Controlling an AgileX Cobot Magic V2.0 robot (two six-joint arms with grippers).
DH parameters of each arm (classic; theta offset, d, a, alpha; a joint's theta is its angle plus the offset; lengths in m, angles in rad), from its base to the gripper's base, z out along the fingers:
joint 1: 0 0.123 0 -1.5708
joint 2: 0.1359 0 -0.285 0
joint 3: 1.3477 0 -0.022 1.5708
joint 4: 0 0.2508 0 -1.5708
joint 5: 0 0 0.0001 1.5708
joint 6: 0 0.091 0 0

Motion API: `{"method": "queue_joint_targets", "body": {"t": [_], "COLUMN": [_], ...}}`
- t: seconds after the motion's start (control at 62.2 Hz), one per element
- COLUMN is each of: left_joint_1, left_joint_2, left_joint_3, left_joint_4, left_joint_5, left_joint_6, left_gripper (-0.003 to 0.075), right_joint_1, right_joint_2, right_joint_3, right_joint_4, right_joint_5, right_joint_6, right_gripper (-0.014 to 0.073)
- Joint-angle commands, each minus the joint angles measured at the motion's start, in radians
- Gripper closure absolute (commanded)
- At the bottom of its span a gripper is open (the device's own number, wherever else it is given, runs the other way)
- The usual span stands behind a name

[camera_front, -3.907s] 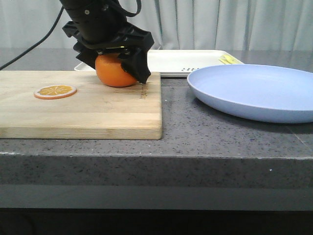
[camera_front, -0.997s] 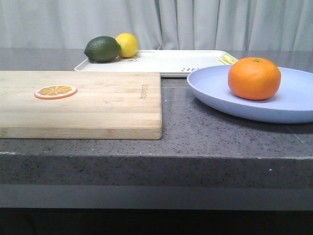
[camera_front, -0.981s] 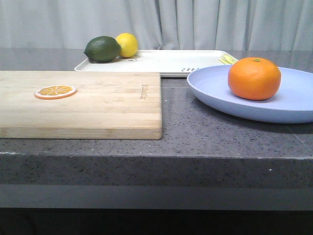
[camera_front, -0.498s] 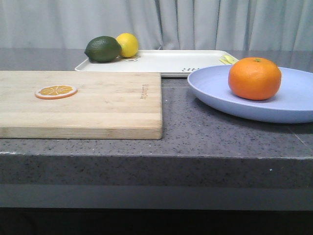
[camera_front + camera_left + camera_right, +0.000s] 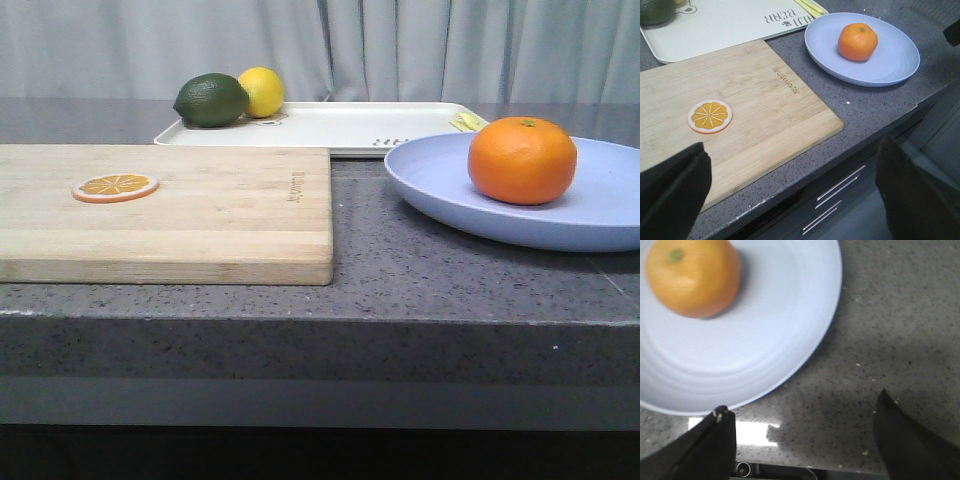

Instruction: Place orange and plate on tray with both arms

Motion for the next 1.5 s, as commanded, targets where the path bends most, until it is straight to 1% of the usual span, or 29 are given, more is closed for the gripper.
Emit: {"method": "queue_joint_targets", "body": {"t": [0.0,0.113,0.289,0.402,0.498,0.547,0.595,0.675,0.756,1.013,1.093,1.238,1.479], "left_joint_1": [0.000,0.000,0.000,0.000,0.000,0.000,0.000,0.000,0.000,0.000,0.000,0.000,0.000], "left_joint_2": [0.002,0.002,0.002,0.002,0.002,0.002,0.002,0.002,0.002,0.002,0.002,0.002,0.002], "left_joint_3": [-0.026,-0.026,-0.026,-0.026,-0.026,-0.026,-0.026,-0.026,-0.026,-0.026,-0.026,-0.026,-0.026], "left_joint_4": [-0.021,-0.021,-0.021,-0.021,-0.021,-0.021,-0.021,-0.021,-0.021,-0.021,-0.021,-0.021,-0.021], "left_joint_5": [-0.064,-0.064,-0.064,-0.064,-0.064,-0.064,-0.064,-0.064,-0.064,-0.064,-0.064,-0.064,-0.064], "left_joint_6": [0.005,0.005,0.005,0.005,0.005,0.005,0.005,0.005,0.005,0.005,0.005,0.005,0.005], "left_gripper": [0.0069,0.0069,0.0069,0.0069,0.0069,0.0069,0.0069,0.0069,0.0069,0.0069,0.0069,0.0069,0.0069], "right_joint_1": [-0.082,-0.162,-0.231,-0.247,-0.247,-0.247,-0.247,-0.247,-0.247,-0.247,-0.247,-0.247,-0.247], "right_joint_2": [0.045,0.114,0.210,0.267,0.305,0.322,0.339,0.356,0.367,0.377,0.377,0.377,0.377], "right_joint_3": [-0.037,-0.037,-0.037,-0.037,-0.037,-0.037,-0.037,-0.037,-0.037,-0.037,-0.037,-0.037,-0.037], "right_joint_4": [0.053,0.184,0.437,0.556,0.614,0.639,0.662,0.680,0.681,0.681,0.681,0.681,0.681], "right_joint_5": [-0.046,-0.039,-0.023,-0.027,-0.033,-0.038,-0.041,-0.041,-0.043,-0.069,-0.078,-0.104,-0.109], "right_joint_6": [-0.028,-0.126,-0.269,-0.310,-0.311,-0.312,-0.312,-0.312,-0.312,-0.312,-0.312,-0.312,-0.311], "right_gripper": [0.0022,0.0022,0.0022,0.0022,0.0025,0.0045,0.0089,0.0165,0.0219,0.0291,0.0332,0.0429,0.0596]}}
